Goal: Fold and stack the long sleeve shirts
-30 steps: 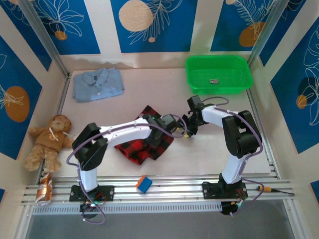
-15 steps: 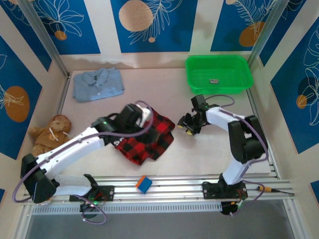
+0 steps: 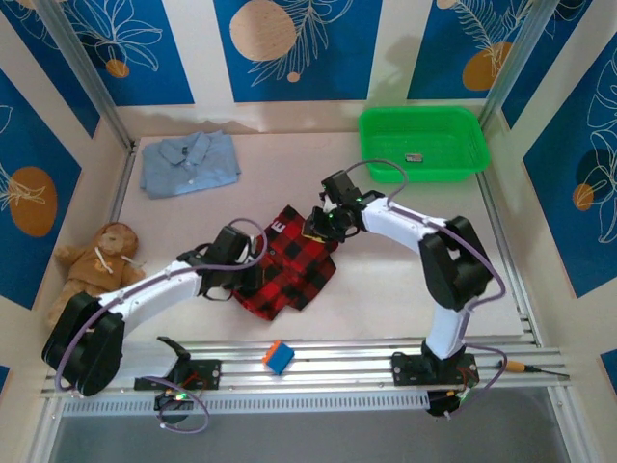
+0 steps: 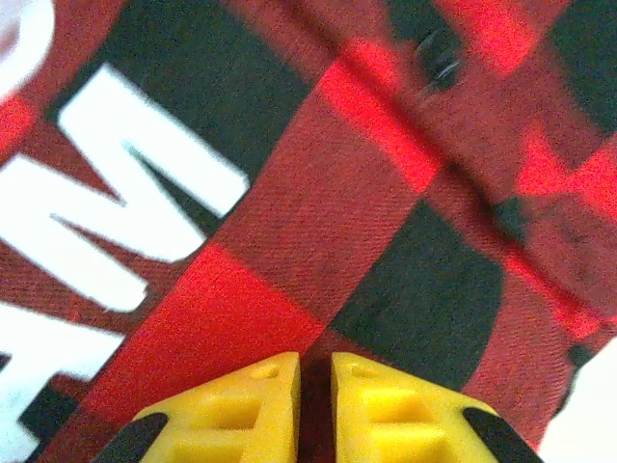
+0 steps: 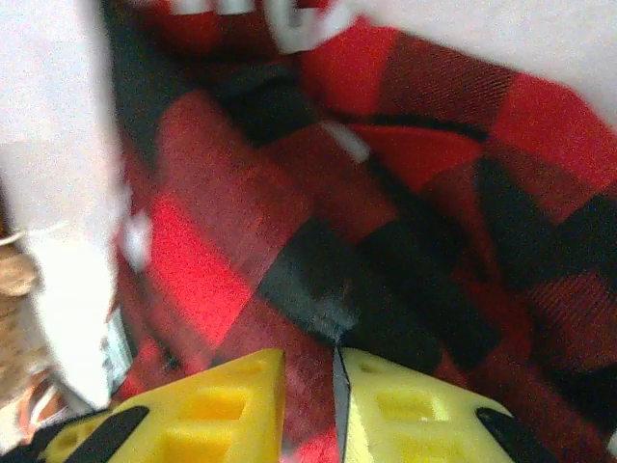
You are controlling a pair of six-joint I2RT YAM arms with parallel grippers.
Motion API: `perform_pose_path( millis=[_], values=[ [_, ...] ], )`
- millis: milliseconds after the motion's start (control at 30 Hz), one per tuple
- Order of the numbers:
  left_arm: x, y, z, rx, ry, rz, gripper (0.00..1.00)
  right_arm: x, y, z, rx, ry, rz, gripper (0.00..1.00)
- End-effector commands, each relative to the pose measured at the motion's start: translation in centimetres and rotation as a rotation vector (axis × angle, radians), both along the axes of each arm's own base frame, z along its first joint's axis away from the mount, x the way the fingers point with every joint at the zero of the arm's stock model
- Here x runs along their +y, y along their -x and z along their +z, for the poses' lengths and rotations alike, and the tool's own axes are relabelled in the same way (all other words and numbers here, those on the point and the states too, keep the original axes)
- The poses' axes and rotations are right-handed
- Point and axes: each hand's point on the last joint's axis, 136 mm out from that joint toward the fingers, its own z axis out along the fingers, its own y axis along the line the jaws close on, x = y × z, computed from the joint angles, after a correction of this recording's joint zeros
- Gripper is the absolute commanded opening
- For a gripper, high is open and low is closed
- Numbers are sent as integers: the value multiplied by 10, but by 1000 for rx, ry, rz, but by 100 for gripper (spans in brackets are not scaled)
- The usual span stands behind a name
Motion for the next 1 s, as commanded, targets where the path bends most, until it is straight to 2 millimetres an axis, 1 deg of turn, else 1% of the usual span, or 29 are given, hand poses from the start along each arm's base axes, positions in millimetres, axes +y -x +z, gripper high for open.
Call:
perform_pose_path(
  millis=[0, 133, 200, 267, 333, 400, 467, 533, 567, 600, 633, 700, 733, 767, 800, 833, 867, 933, 967],
  values=[
    [-23, 7, 1, -8, 133, 3, 16, -12, -10, -26, 62, 64, -49, 20],
    [-32, 23, -18, 31, 119, -15, 16, -14, -20, -54, 106, 111, -69, 20],
    [-37, 30, -25, 45, 137, -26, 16, -14, -31, -64, 107, 140, -80, 20],
    [-36, 34, -32, 61, 123, -31, 16, -13, -45, -68, 93, 155, -84, 20],
    [-38, 35, -32, 64, 134, -40, 16, -8, -60, -67, 79, 152, -80, 20],
    [-52, 33, -25, 61, 193, -65, 18, 2, -76, -60, 51, 131, -54, 22],
    [-65, 32, -14, 59, 250, -90, 22, 9, -86, -51, 25, 124, -23, 24],
    [-77, 28, 8, 44, 317, -103, 26, 15, -92, -34, -18, 103, 12, 29],
    [-82, 23, 28, 12, 352, -111, 31, 19, -93, -21, -46, 80, 39, 32],
    [-82, 18, 48, -18, 358, -114, 35, 21, -93, -5, -74, 61, 56, 34],
    [-79, 11, 66, -56, 349, -112, 40, 22, -91, 8, -95, 47, 73, 36],
    [-68, -7, 103, -116, 317, -96, 47, 21, -82, 44, -149, 13, 98, 41],
    [-63, -15, 116, -130, 315, -85, 49, 19, -77, 58, -167, 0, 103, 43],
    [-54, -26, 124, -132, 296, -62, 51, 16, -70, 70, -178, -10, 106, 45],
    [-44, -37, 128, -140, 260, -39, 52, 13, -62, 82, -184, -21, 103, 46],
    [-35, -47, 128, -146, 220, -15, 52, 11, -53, 91, -188, -34, 100, 46],
    [-27, -60, 127, -146, 202, 10, 52, 9, -40, 92, -170, -46, 100, 46],
    [-24, -83, 123, -138, 226, 25, 51, 11, -11, 92, -131, -78, 109, 45],
    [-24, -95, 121, -146, 227, 27, 50, 17, 5, 90, -108, -100, 126, 42]
  ],
)
